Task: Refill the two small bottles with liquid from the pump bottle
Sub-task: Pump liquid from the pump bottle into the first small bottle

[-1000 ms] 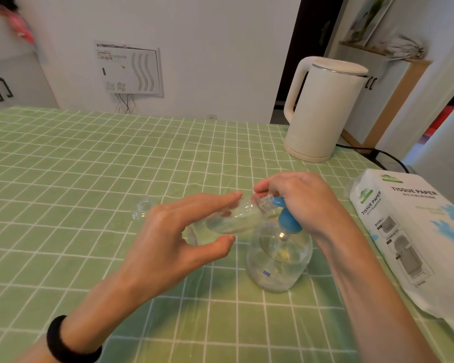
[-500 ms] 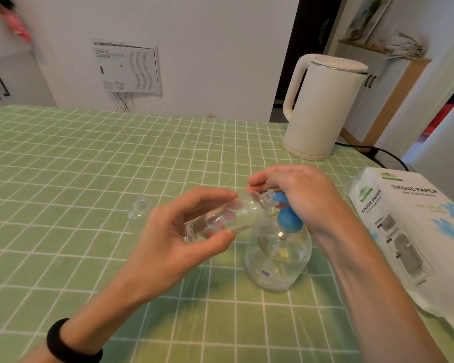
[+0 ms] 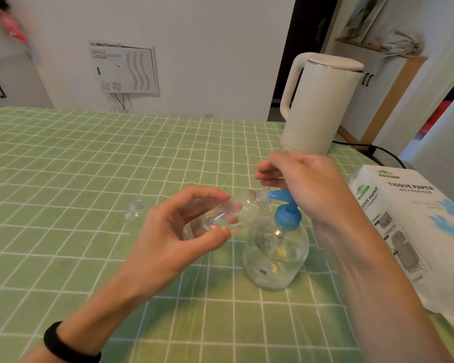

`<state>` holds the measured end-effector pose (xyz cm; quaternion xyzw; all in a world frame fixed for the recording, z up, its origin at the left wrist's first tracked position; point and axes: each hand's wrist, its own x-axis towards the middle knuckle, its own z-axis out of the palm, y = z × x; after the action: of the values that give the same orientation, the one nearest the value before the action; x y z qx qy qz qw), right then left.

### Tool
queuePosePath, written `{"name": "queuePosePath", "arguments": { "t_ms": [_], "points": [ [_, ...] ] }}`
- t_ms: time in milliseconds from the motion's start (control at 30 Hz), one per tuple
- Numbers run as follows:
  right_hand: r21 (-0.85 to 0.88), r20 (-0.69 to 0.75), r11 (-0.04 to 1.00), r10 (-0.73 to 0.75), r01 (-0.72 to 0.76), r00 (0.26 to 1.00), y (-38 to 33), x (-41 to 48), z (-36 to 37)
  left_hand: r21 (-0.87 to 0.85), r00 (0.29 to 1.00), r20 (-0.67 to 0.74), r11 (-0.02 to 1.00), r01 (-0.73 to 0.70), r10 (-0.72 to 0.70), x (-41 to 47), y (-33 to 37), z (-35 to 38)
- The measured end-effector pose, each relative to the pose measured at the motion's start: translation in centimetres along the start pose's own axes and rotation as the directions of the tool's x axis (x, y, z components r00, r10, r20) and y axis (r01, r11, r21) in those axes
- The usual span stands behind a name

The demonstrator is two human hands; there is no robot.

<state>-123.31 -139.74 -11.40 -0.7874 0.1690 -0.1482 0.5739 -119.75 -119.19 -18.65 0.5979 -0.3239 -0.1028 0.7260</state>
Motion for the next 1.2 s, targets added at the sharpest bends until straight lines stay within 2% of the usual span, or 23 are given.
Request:
{"name": "queuePosePath", "arguments": {
  "t_ms": [200, 267, 367, 467, 833, 933, 1067, 1200],
  "points": [
    [0.066, -0.084, 0.998, 0.004, 0.001, 0.996, -0.31, 0.13, -0.27, 0.007, 1.0, -0.011, 1.0, 0.0, 0.0, 0.07, 0.19, 0.0],
    [-0.017, -0.104, 0.999, 0.031, -0.033, 0.994, -0.09, 0.23, -0.11, 0.009, 1.0, -0.004, 1.0, 0.001, -0.001, 0.05, 0.19, -0.01],
    [-0.187, -0.037, 0.978, 0.089, -0.095, 0.995, -0.02, 0.18, -0.08, 0.019, 1.0, -0.004, 1.0, 0.001, -0.001, 0.05, 0.24, -0.01],
    [-0.3, -0.008, 0.95, 0.094, -0.092, 0.996, -0.17, 0.04, -0.17, 0.015, 1.0, -0.002, 1.0, 0.0, 0.0, 0.02, 0.26, -0.04],
    [-0.488, 0.006, 0.872, 0.048, -0.039, 0.999, 0.07, 0.04, 0.18, 0.08, 1.0, -0.01, 0.997, -0.019, 0.02, -0.08, 0.14, -0.16],
    [-0.449, -0.009, 0.893, 0.041, -0.04, 0.999, 0.47, 0.13, 0.13, 0.06, 1.0, -0.006, 0.998, -0.007, 0.008, -0.09, 0.1, -0.09],
    [-0.21, -0.015, 0.974, 0.085, -0.086, 0.996, 0.47, 0.24, -0.13, 0.077, 1.0, -0.023, 0.997, -0.015, 0.017, 0.07, 0.13, -0.2],
    [-0.037, 0.03, 0.992, 0.124, -0.123, 0.992, 0.21, 0.07, -0.02, 0.083, 0.999, -0.03, 0.996, -0.033, 0.036, 0.2, 0.21, -0.25]
  ]
}}
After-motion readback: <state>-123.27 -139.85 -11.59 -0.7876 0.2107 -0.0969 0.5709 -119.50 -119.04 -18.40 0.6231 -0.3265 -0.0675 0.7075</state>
